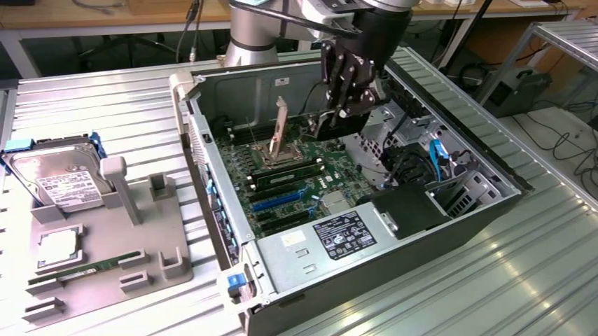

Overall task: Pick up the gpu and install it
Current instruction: 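Insert the gpu into the slot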

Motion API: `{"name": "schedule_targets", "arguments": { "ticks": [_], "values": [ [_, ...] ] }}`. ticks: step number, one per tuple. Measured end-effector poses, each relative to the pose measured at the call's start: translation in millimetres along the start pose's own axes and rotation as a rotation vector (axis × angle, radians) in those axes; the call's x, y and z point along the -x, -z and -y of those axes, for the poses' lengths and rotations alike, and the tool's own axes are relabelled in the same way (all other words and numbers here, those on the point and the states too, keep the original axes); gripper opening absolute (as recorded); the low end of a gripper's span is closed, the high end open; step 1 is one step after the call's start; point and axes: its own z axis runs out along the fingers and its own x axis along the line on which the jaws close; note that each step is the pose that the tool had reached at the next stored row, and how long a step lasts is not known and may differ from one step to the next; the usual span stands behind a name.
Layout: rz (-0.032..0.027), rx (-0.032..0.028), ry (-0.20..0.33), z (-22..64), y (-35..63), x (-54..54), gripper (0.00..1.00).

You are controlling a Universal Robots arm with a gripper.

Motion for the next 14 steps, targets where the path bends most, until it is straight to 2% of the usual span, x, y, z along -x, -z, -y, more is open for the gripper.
{"name": "schedule_targets", "arguments": {
  "ticks": [1,2,4,14],
  "values": [
    [0.0015,-0.0007,-0.009,0.1,-0.4,-0.1,0.26],
    [0.0026,-0.0046,-0.062,-1.4,-4.0,-1.2,0.26],
    [0.0042,-0.0046,-0.061,-6.5,-6.5,-3.1,0.26],
    [0.0046,-0.0047,-0.061,-10.6,-9.7,-3.8,0.26]
  ]
}}
